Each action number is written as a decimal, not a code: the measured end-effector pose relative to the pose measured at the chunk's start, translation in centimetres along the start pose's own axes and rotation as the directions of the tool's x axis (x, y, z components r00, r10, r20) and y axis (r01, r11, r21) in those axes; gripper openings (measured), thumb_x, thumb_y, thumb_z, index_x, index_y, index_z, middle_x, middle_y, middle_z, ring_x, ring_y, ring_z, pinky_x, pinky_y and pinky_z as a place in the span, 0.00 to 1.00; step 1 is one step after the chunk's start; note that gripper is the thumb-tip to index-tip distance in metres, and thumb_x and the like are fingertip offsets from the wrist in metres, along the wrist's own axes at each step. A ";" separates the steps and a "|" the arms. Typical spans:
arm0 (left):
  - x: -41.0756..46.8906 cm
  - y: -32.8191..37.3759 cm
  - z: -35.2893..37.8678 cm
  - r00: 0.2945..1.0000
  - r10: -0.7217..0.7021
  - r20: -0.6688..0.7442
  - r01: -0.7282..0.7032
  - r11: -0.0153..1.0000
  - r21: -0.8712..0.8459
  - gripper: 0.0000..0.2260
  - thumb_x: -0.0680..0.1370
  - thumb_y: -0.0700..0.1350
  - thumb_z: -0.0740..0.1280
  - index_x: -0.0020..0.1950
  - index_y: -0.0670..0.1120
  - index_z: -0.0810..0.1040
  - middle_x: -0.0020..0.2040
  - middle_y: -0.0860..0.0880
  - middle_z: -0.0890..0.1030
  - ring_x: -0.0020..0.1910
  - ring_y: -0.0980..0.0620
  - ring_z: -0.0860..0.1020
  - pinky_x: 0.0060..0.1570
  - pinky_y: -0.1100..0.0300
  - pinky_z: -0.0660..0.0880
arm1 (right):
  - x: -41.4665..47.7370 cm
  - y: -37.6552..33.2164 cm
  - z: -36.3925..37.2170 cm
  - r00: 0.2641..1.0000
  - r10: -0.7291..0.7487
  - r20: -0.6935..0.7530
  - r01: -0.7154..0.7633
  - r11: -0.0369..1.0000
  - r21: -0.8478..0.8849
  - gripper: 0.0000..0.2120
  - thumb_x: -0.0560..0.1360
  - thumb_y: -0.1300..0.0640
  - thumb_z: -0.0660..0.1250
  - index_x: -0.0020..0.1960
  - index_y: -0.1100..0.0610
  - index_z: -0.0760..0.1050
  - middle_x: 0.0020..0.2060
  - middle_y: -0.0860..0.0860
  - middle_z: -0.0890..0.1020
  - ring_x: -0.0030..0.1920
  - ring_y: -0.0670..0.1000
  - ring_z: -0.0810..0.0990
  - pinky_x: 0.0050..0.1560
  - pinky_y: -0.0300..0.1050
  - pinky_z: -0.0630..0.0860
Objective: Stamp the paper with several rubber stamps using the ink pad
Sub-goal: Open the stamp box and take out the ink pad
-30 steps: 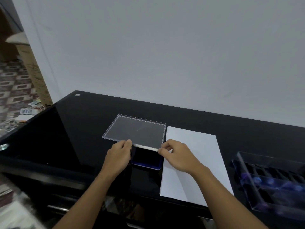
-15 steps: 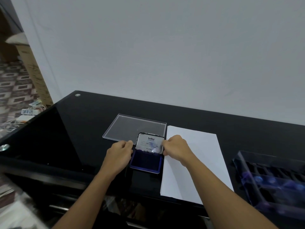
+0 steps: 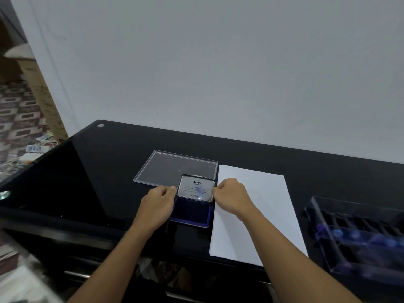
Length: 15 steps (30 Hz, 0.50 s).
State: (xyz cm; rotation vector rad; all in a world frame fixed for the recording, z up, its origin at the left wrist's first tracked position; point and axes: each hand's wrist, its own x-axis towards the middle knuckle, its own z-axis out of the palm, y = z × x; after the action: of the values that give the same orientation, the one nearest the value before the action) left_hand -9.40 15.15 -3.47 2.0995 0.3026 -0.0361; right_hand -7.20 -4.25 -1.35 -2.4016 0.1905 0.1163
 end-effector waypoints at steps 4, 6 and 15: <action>-0.3 0.6 0.1 0.999 0.031 -0.009 -0.030 0.999 0.030 0.14 0.83 0.54 0.58 0.49 0.50 0.80 0.46 0.54 0.82 0.46 0.56 0.78 0.43 0.57 0.71 | -0.7 0.0 -0.4 0.999 -0.036 0.021 0.036 0.999 -0.006 0.15 0.80 0.58 0.61 0.34 0.58 0.71 0.28 0.47 0.73 0.29 0.47 0.71 0.27 0.36 0.65; -0.3 0.8 0.3 0.999 0.037 0.007 -0.037 0.999 0.030 0.12 0.82 0.54 0.59 0.51 0.51 0.80 0.47 0.55 0.81 0.46 0.58 0.77 0.43 0.57 0.71 | -1.0 0.0 -0.7 0.998 -0.059 0.033 0.059 0.998 -0.013 0.11 0.80 0.59 0.61 0.44 0.63 0.78 0.34 0.49 0.78 0.35 0.49 0.77 0.30 0.38 0.72; -1.5 3.7 1.5 0.984 0.177 -0.021 -0.175 0.982 0.077 0.08 0.82 0.50 0.61 0.59 0.50 0.75 0.58 0.53 0.78 0.48 0.60 0.75 0.43 0.62 0.69 | -1.9 1.4 -2.4 0.991 -0.132 0.005 0.132 0.991 0.008 0.09 0.79 0.59 0.60 0.52 0.57 0.79 0.48 0.50 0.83 0.46 0.47 0.79 0.39 0.38 0.74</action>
State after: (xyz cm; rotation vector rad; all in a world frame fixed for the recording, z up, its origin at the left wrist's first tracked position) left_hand -9.87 11.73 -0.91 2.1950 0.1327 0.0880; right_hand -9.20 -6.68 -0.22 -2.3986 0.0289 0.0610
